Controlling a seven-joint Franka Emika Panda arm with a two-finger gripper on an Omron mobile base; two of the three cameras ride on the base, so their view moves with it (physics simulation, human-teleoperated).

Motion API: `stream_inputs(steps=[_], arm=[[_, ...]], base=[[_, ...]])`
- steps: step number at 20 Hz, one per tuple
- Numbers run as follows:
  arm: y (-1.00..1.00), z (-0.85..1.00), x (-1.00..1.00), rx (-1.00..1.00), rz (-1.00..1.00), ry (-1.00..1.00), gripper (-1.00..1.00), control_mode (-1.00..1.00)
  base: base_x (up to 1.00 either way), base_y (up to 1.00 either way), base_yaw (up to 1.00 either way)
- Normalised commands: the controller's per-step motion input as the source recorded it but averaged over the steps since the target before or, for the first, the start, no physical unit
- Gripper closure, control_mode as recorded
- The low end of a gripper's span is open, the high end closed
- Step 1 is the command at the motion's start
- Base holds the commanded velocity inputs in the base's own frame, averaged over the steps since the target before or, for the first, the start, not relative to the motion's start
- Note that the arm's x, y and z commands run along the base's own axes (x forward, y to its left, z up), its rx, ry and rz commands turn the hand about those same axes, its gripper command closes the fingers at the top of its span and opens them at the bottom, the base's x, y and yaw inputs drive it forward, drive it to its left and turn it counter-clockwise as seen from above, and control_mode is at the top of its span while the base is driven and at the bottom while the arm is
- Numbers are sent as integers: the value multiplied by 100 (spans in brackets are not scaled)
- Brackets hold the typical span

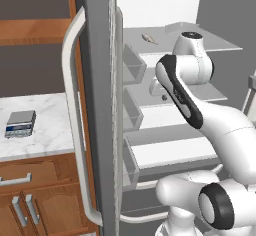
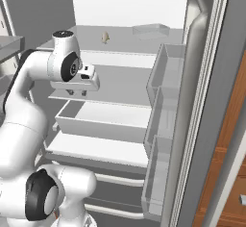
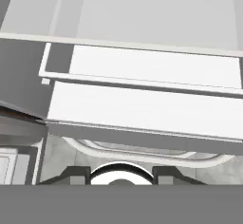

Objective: Take the fish from the fridge and place it on the digital scale on the counter by the fridge. Wait a few seconds for a reading, then move it to the plate on the dining counter.

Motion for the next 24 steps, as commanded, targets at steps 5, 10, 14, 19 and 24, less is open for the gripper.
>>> stream_inputs(steps=[5, 10, 14, 19, 24], arm=[[0, 11, -37, 0, 0, -14, -100, -100], [-1, 65, -55, -1, 0, -47, -100, -100], [-7, 72, -23, -2, 0, -44, -100, -100], [-5, 63, 0, 0, 0, -33, -100, -100], [-4, 48, 14, 0, 0, -23, -100, -100]], base=[[0, 0, 0], [0, 0, 0], [0, 0, 0], [0, 0, 0], [0, 0, 0]])
